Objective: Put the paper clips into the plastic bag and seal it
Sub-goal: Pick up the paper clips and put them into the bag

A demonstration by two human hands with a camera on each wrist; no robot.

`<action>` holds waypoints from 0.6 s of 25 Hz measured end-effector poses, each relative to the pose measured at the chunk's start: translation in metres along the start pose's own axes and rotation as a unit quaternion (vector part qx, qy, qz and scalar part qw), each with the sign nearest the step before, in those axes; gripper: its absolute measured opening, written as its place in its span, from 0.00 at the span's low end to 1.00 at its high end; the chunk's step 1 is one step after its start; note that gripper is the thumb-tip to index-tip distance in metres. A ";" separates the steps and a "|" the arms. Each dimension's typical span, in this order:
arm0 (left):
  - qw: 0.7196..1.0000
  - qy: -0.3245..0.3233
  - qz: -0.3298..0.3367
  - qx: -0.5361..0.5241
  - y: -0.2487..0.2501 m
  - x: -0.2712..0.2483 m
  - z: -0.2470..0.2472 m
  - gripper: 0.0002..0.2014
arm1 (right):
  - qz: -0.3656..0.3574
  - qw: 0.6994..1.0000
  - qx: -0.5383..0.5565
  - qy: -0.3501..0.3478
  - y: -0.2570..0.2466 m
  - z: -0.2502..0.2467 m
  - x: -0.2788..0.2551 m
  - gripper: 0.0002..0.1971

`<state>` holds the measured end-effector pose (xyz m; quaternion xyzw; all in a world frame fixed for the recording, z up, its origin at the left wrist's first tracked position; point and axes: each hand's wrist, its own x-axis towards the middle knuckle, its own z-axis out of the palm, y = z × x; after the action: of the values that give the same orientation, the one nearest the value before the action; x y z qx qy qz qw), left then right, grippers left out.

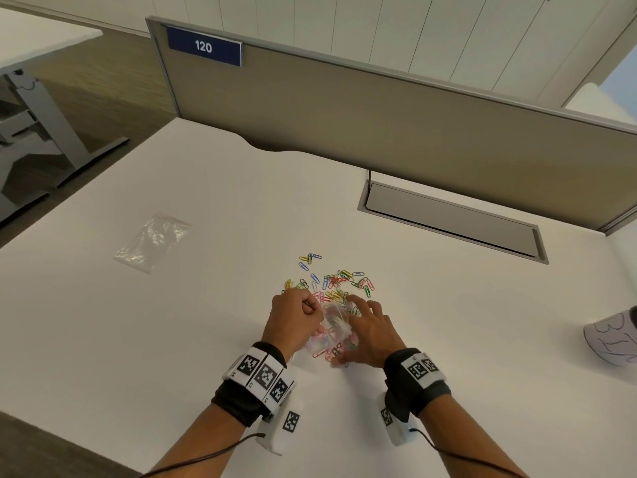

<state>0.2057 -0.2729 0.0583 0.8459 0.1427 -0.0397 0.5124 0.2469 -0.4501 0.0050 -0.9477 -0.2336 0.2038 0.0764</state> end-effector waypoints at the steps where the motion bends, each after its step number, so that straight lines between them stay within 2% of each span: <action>1: 1.000 -0.001 0.000 0.001 0.000 0.000 0.000 0.02 | -0.011 1.000 -0.005 0.003 0.000 0.002 0.001 0.44; 5: 1.000 0.001 -0.001 0.009 -0.002 0.000 0.001 0.02 | -0.025 0.996 0.054 0.073 -0.002 0.006 0.004 0.22; 8: 1.000 0.000 -0.002 0.012 -0.003 0.001 0.002 0.01 | -0.030 0.991 0.050 0.124 -0.003 0.007 0.004 0.10; 12: 1.000 0.004 -0.003 0.016 -0.002 0.000 0.000 0.02 | -0.013 0.989 0.052 0.141 -0.003 0.008 0.003 0.07; 15: 1.000 0.000 -0.004 0.014 0.000 -0.001 0.000 0.02 | 0.060 0.967 0.170 0.180 0.003 0.003 0.001 0.08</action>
<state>0.2050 -0.2731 0.0579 0.8525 0.1453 -0.0436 0.5002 0.2478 -0.4515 0.0013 -0.9542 -0.1208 0.0705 0.2646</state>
